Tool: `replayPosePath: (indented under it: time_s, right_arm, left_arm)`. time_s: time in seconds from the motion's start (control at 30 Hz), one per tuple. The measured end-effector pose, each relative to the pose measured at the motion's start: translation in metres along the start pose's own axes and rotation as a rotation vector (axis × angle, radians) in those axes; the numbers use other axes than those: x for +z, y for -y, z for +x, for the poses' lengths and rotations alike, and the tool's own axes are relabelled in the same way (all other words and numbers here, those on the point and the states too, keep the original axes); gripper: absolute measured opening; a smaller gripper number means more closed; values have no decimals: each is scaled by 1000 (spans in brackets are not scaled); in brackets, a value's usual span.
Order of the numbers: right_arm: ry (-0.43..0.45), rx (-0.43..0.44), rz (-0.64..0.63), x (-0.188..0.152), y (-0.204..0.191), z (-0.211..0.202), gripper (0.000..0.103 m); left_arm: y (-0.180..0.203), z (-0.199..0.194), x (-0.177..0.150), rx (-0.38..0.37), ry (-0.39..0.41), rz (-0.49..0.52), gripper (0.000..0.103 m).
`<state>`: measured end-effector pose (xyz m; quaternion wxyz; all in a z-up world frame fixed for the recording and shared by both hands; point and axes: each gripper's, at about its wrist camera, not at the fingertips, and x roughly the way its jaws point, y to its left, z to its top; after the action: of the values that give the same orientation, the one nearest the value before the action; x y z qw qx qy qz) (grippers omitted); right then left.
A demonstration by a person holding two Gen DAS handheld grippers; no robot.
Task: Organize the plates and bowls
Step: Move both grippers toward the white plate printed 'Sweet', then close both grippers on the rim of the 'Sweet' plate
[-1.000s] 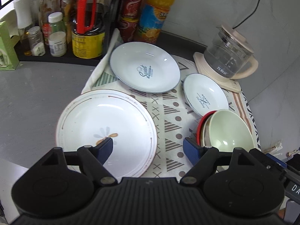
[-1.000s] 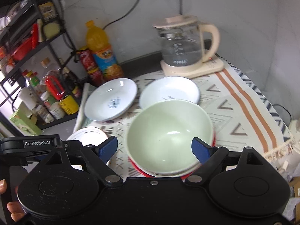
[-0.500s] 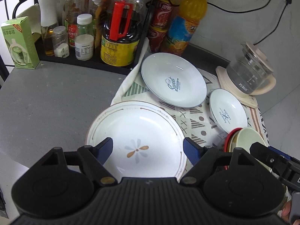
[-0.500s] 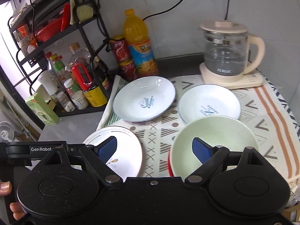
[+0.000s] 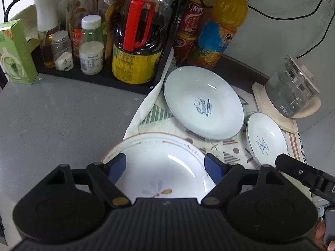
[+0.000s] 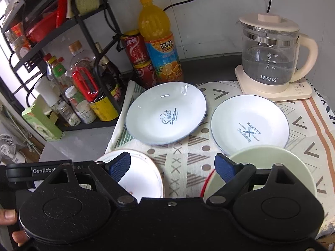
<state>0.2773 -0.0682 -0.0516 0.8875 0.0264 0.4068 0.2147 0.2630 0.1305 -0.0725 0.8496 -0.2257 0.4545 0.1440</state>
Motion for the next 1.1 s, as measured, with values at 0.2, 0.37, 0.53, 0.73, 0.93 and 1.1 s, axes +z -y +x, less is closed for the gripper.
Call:
replayPosePath:
  time_s: [0.2,0.37,0.53,0.73,0.93,1.1]
  right_arm:
    - [-11,6,37,16,5,24,86]
    - [-14,-12,82,26,9,47,80]
    - [-58,3,138,32,12,72,70]
    - [-125,-24,202,34,17,105,53]
    - [-180,-19,295,35,27,136,49]
    - [-210,-49,342,35,32,158,47]
  left_arm:
    - [-2,22,22,-9,15,-32,79]
    - [-5,46,37,-50,-15,-54,77]
    - [-6,64,48,-63,-22,-71,74]
    - [-9,91,54,-55,-42,-101,60]
    - [-8,115,55,-58,-64,-127,47]
    - [-6,133,55,-39,-80,-132,40]
